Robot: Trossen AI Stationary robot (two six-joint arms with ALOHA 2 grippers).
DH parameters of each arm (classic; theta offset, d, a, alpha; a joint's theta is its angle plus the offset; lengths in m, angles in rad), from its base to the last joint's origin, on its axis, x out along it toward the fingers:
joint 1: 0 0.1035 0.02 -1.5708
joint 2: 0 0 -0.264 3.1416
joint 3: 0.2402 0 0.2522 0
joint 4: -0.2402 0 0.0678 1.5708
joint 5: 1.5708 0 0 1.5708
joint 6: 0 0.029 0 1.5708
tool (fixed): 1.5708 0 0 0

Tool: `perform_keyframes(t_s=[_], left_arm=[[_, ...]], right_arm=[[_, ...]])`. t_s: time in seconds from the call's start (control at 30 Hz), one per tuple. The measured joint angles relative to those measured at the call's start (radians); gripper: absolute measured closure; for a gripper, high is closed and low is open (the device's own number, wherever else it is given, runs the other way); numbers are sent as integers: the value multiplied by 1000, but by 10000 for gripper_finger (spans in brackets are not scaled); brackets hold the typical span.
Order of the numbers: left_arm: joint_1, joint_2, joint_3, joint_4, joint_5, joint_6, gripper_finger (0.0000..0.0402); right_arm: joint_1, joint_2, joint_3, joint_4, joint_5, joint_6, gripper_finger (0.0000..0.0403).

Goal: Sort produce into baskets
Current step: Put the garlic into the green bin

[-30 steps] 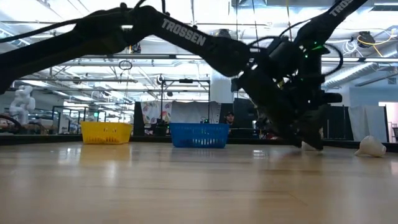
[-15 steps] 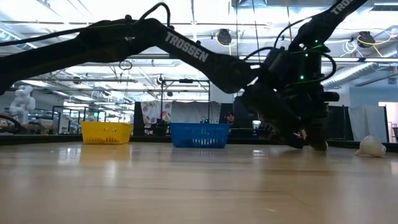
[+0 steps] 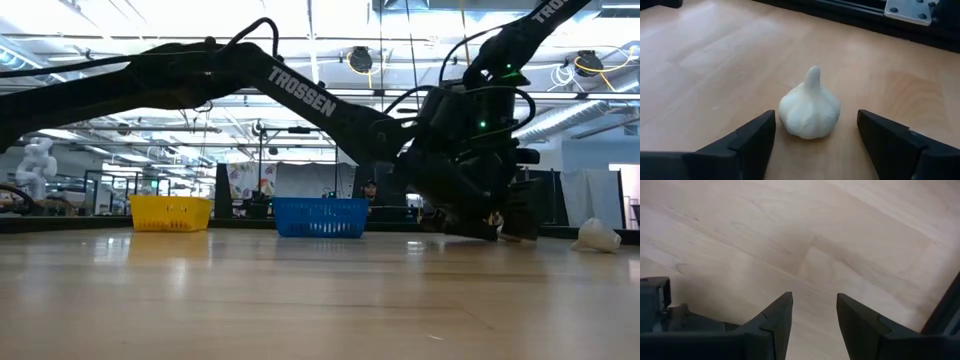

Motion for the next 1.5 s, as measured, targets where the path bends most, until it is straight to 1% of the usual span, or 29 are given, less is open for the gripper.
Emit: perform_keyframes(t_s=[0.17, 0.47, 0.57, 0.9, 1.0, 1.1, 1.17, 1.23, 1.33, 1.43, 1.5], left_arm=[[4, 7, 0, 32, -18, -26, 116], [27, 11, -2, 65, -16, -25, 120], [28, 11, -2, 64, -21, -17, 137], [29, 11, -2, 48, -1, 8, 234], [29, 11, -2, 43, 14, 9, 249], [35, 10, -1, 29, 77, 11, 252], [43, -8, -1, -19, 126, 9, 254], [43, -30, -1, -86, 143, 28, 255], [35, -77, -1, -244, 187, 124, 256], [22, -134, -4, -412, 249, 200, 256], [6, -177, -4, -513, 269, 250, 256]], right_arm=[[-3, 0, 0, 26, 0, -6, 257], [-8, 0, 12, 54, -3, -23, 257], [-8, 0, 13, 56, -4, -28, 257], [-8, 0, 13, 64, -3, -38, 257], [-8, 0, 13, 63, -3, -42, 257], [-8, 0, 13, 56, -3, -60, 257], [-8, -5, 13, 42, -1, -68, 257], [-8, -24, 13, 33, 5, -68, 257], [-8, -83, 13, 26, 27, -71, 257], [-12, -167, 13, 15, 50, -58, 257], [-14, -225, 13, 4, 68, -38, 257]])
